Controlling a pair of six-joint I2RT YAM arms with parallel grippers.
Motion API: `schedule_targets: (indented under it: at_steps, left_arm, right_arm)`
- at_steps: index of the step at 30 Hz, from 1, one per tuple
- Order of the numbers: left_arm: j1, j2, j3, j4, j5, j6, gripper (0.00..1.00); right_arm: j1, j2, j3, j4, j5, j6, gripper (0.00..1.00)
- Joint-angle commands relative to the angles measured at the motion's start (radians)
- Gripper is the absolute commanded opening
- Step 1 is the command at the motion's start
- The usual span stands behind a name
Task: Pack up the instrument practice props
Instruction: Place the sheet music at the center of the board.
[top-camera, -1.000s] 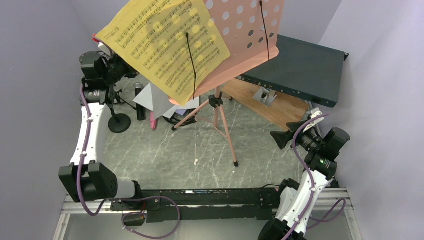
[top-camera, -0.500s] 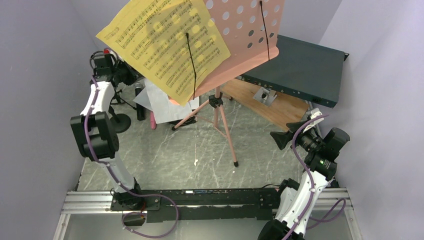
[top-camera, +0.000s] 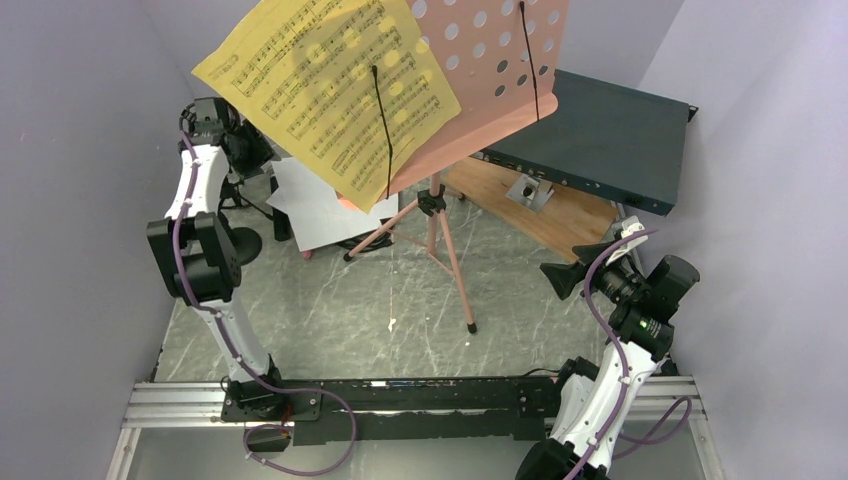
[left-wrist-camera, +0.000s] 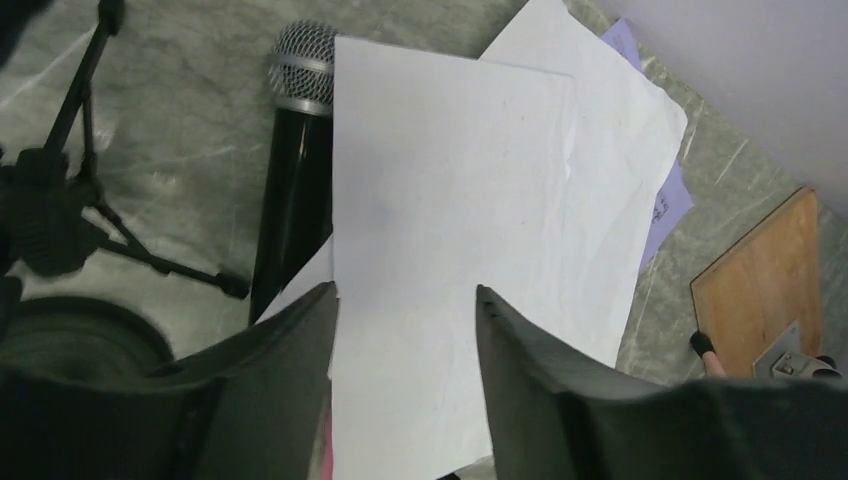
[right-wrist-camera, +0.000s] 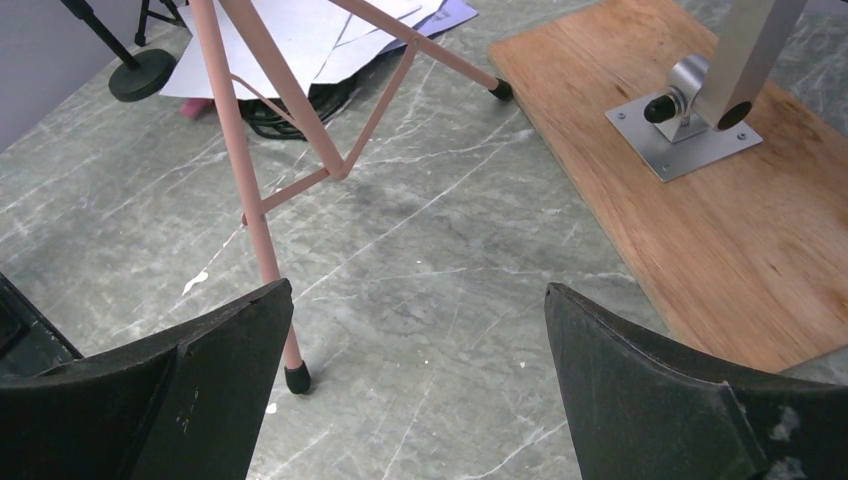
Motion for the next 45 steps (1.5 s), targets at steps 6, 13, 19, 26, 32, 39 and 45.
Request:
schedule_targets:
  at_steps: [6, 13, 19, 26, 32, 39, 45]
  left_arm:
    - [0.023, -0.455, -0.37, 0.211, 0.046, -0.013, 0.99]
    - [0.082, -0.744, -0.705, 0.527, 0.511, -0.082, 0.99]
    - [0.084, -0.982, -0.783, 0.445, 0.545, -0.022, 0.99]
    - [0.084, -1.218, -0.806, 0.571, 0.57, -0.123, 0.99]
    - [0.083, -1.304, -0.777, 0.739, 0.629, -0.286, 0.98]
    - [0.064, -1.321, -0.775, 1.029, 0.766, -0.49, 0.97]
    - [0.047, -1.315, -0.773, 1.203, 0.805, -0.61, 0.97]
  right_arm:
    - [0.006, 0.002, 0.016, 0.02, 0.001, -0.019, 0.99]
    - [0.006, 0.002, 0.013, 0.019, -0.001, -0.019, 0.99]
    - [0.006, 0.002, 0.013, 0.023, -0.001, -0.016, 0.99]
    - [0.006, 0.006, 0.013, 0.025, 0.0, -0.014, 1.0]
    - [0.006, 0.006, 0.012, 0.024, 0.001, -0.016, 0.99]
    - [0.008, 0.006, 0.014, 0.022, -0.002, -0.015, 1.0]
    - [0.008, 0.005, 0.014, 0.023, -0.002, -0.016, 1.0]
